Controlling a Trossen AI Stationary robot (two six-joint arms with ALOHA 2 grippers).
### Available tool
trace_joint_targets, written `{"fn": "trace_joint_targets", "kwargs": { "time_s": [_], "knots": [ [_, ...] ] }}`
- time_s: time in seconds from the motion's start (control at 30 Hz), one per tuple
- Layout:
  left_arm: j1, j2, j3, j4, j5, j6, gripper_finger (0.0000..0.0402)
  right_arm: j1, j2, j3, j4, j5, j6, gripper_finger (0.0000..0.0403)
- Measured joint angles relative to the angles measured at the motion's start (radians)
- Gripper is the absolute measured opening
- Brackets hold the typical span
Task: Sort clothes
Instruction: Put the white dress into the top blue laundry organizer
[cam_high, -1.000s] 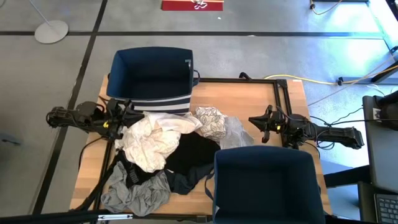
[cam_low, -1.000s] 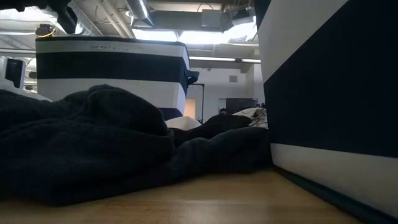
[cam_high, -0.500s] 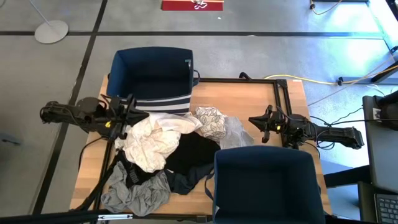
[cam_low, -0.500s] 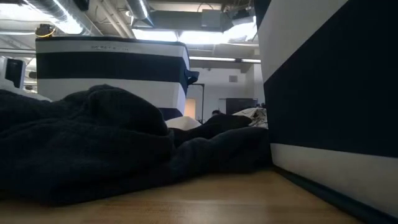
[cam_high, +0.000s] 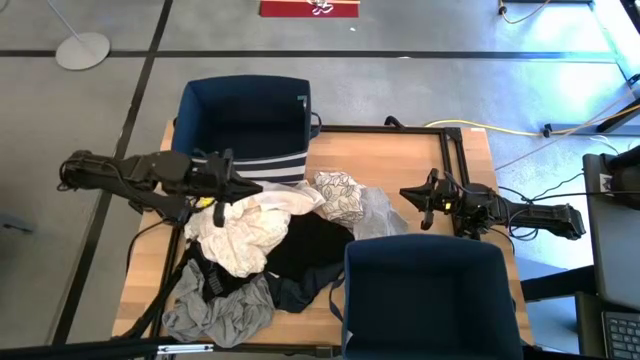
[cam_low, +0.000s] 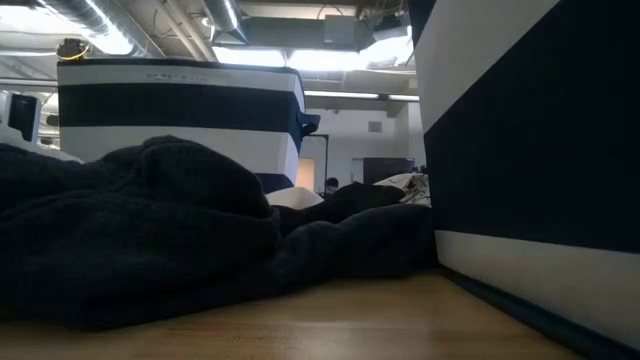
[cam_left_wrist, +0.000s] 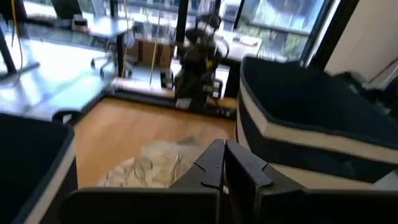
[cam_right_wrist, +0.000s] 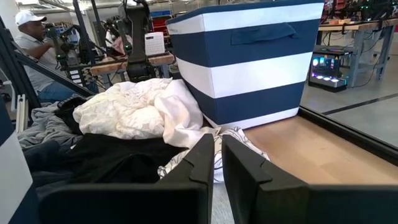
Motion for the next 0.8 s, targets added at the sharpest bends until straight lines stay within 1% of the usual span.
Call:
{"fn": "trace_joint_targets", "kwargs": {
  "time_s": [0.2, 0.27, 0.43, 0.53, 0.57, 0.67, 0.73, 0.8],
  "knots": [
    [0.000, 0.058, 0.006, -0.078, 0.000, -0.119, 0.0005, 0.000, 0.000, 0.000, -0.006, 0.000, -0.018, 0.0035],
    [0.000, 0.068, 0.006, -0.108, 0.000, -0.136, 0.0005, 0.000, 0.000, 0.000, -0.005, 0.001, -0.025, 0.0035],
    [0.000, 0.100, 0.006, -0.134, 0.000, -0.116, 0.0005, 0.000, 0.000, 0.000, -0.003, 0.043, -0.042, 0.0035],
    [0.000, 0.128, 0.006, -0.176, 0.000, -0.045, 0.0005, 0.000, 0.000, 0.000, -0.002, 0.050, -0.042, 0.0035],
    [0.000, 0.141, 0.006, -0.193, -0.001, -0.042, 0.0005, 0.000, 0.000, 0.000, -0.002, 0.050, -0.042, 0.0035],
    [0.000, 0.172, 0.006, -0.228, 0.002, -0.102, 0.0005, 0.000, 0.000, 0.000, -0.002, 0.050, -0.043, 0.0035],
    [0.000, 0.188, 0.006, -0.241, 0.027, -0.136, 0.0005, 0.000, 0.000, 0.000, -0.002, 0.050, -0.046, 0.0035],
    [0.000, 0.206, 0.006, -0.275, 0.082, -0.168, 0.0005, 0.000, 0.000, 0.000, -0.002, 0.050, -0.047, 0.0035]
  ]
}}
